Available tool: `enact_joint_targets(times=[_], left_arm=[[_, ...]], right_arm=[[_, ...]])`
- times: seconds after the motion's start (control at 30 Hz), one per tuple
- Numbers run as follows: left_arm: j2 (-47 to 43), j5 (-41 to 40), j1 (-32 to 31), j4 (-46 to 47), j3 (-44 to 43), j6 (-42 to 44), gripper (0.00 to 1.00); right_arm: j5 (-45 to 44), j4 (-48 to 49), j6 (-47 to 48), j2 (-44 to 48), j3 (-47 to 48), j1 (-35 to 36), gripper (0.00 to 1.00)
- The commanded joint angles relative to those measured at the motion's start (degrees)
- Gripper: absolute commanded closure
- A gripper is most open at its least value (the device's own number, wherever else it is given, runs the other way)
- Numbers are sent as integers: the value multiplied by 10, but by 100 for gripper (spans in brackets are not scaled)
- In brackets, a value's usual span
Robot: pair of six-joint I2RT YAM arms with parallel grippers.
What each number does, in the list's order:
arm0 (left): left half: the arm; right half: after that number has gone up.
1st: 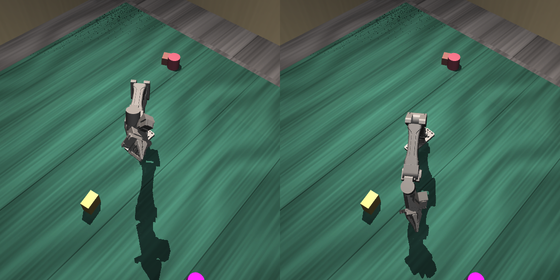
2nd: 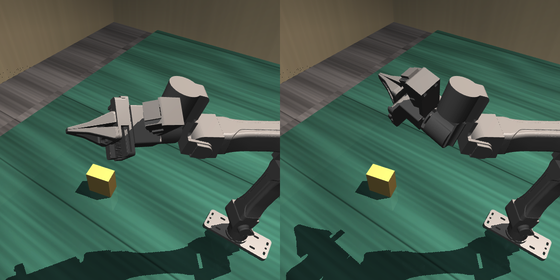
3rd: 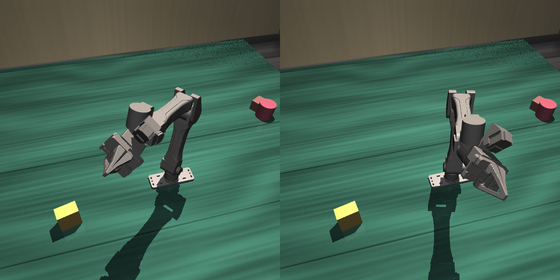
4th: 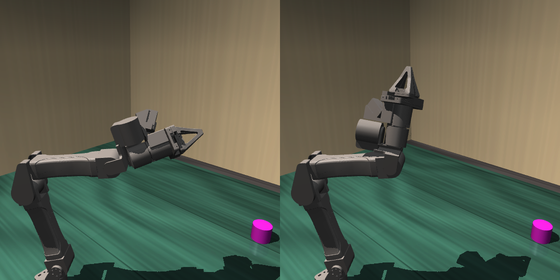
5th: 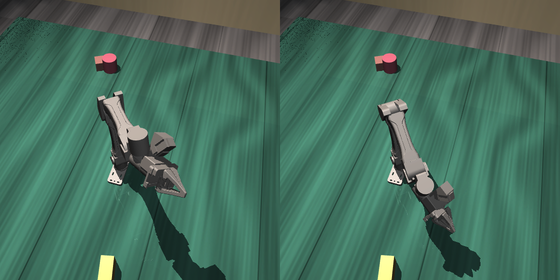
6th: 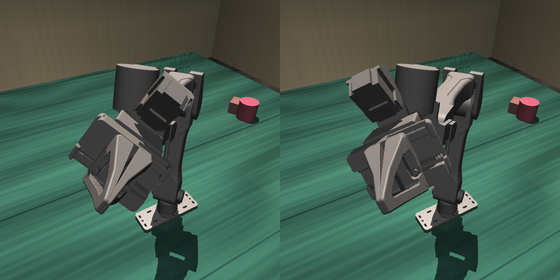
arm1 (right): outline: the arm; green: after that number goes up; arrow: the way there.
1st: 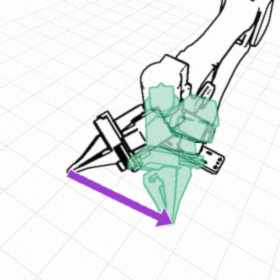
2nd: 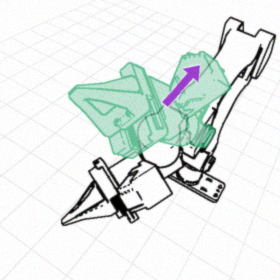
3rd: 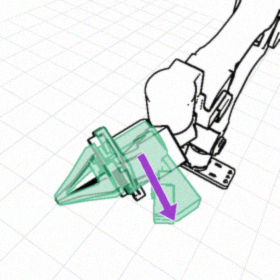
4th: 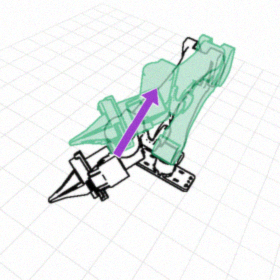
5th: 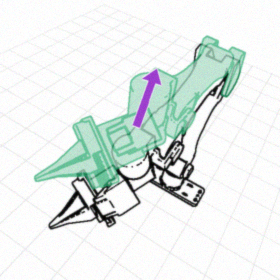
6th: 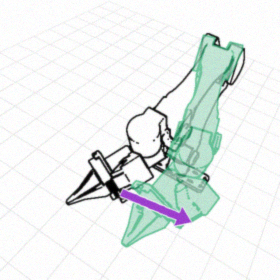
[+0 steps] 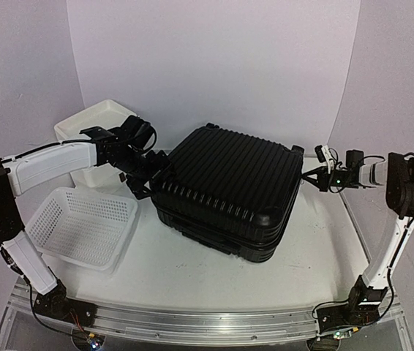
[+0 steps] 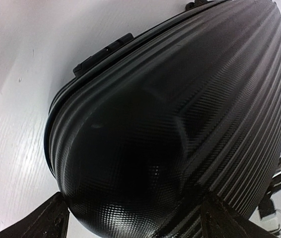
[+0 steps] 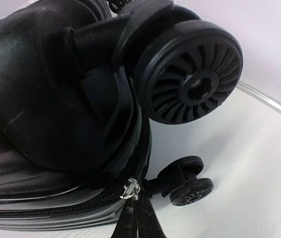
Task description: Open, take out, and arrange the luggage
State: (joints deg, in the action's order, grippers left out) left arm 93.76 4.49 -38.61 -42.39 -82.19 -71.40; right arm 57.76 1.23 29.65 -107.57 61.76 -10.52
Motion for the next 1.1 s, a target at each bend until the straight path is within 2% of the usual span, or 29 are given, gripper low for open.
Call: enact_joint_targets(times=[0.0, 0.1, 0.27, 0.37, 0.47, 0.6, 0.7, 0.87, 1.07], left_arm=[[75, -102, 35, -143, 6, 62, 8], [109, -67, 35, -117, -29, 132, 5], [129, -57, 35, -102, -79, 222, 2], [111, -72, 36, -62, -71, 289, 1], [95, -94, 36, -42, -63, 363, 1], [47, -96, 36, 4, -44, 484, 0], [10, -72, 36, 12, -61, 568, 3], [5, 41, 25, 16, -126, 661, 4], [63, -10, -106, 11, -231, 777, 1]], right_arm=[[97, 49, 43, -107, 139, -27, 100], [113, 54, 35, -170, 204, -14, 100], [90, 89, 51, -169, 175, 18, 100], [88, 191, 11, -149, 123, 30, 100], [93, 339, -88, -138, 73, 36, 100], [79, 433, -141, -102, -3, 50, 100], [47, 456, -133, -63, -76, 68, 100], [-18, 462, -141, 6, -194, 100, 100], [-68, 417, -163, 119, -315, 162, 100]])
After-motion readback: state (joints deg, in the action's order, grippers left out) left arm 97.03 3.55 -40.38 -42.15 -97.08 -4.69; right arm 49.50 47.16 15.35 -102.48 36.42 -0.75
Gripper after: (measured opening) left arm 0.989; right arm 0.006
